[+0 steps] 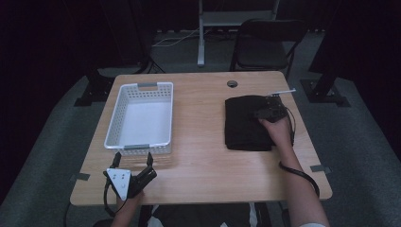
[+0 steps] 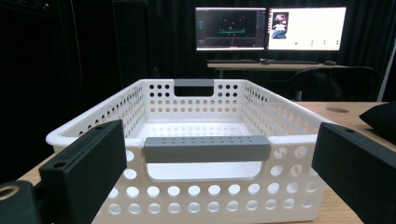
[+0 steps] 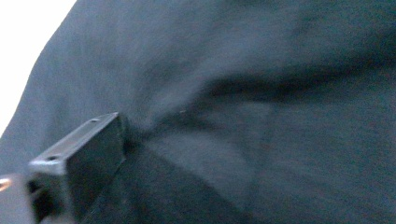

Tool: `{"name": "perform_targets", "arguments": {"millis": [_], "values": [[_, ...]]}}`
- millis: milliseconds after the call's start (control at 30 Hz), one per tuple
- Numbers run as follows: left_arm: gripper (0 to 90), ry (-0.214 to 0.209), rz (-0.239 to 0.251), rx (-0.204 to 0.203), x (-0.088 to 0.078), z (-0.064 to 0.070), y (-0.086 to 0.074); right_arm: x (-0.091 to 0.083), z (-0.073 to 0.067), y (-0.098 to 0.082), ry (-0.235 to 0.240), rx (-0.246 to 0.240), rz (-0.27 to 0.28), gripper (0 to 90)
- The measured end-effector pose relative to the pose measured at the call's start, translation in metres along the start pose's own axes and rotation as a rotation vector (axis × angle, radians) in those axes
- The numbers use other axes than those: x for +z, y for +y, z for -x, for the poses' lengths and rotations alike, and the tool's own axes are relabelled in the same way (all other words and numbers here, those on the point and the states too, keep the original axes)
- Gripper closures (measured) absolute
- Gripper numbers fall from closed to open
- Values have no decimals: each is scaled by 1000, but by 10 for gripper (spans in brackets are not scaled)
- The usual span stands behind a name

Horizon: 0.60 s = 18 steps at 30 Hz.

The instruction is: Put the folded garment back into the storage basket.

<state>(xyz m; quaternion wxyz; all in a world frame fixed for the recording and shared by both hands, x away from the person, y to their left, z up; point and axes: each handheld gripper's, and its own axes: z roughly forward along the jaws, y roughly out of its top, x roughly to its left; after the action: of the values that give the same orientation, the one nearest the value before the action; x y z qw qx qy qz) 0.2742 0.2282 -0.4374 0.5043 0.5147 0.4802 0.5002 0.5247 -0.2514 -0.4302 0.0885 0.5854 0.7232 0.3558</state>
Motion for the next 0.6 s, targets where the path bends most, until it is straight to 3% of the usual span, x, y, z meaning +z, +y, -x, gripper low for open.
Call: {"name": "perform_targets", "arguments": {"millis": [167,267,433,600], "values": [[44,0,0,0,0,0,0,2,-5,0,-14,-38,-15,5],[44,0,0,0,0,0,0,0,-5,-1,-9,-53,-14,55],[44,0,0,0,0,0,0,-4,-3,-4,28,-50,7,228],[44,0,0,0,0,0,0,-8,4,-8,104,9,28,433]]}}
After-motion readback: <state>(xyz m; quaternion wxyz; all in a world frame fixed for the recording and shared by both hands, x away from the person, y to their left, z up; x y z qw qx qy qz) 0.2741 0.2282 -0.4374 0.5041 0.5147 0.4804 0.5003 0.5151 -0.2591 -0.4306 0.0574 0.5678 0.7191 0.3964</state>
